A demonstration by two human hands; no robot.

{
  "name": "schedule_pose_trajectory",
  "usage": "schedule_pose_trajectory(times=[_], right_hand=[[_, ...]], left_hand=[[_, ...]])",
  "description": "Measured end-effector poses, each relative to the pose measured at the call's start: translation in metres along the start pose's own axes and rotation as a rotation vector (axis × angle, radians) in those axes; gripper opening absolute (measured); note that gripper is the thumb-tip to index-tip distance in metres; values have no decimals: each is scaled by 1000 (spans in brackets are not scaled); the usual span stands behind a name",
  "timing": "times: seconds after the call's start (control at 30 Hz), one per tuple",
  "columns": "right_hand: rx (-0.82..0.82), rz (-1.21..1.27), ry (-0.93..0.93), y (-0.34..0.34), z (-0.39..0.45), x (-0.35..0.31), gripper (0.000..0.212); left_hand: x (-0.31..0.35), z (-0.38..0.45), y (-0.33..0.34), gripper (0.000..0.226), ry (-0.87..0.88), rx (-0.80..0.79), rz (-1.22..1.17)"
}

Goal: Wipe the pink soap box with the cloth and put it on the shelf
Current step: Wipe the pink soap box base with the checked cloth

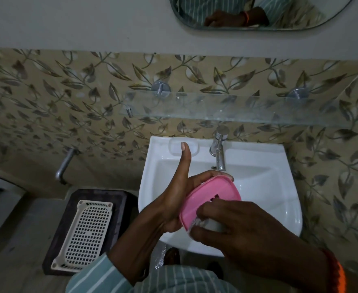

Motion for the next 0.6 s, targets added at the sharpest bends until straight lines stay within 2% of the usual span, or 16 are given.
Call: schedule_pose_trajectory(times=[0.07,0.13,0.3,0.43,0.6], right_hand=[[68,-22,30,-2,8,1,35],[110,2,101,0,14,1,49],[32,61,111,4,8,-8,51],[53,24,266,-8,12,8,60],[-14,116,200,2,6,-11,58]], left_hand=[[-1,0,2,103,-17,-4,-17],[-2,1,1,101,-4,8,-32],[-6,-4,-4,105,13,41,-24],[-9,-4,3,107,22,24,-71],[-6,-6,1,111,22,33,-32]])
Point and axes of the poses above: each hand's wrist, its own z-axis towards the middle knuckle, its own y-axis out of the palm, x = y × z, the point moved 4 cm from there along z, towards the middle knuckle, and after that the axes turned 7 degrees about z, right-handed, at the moved point
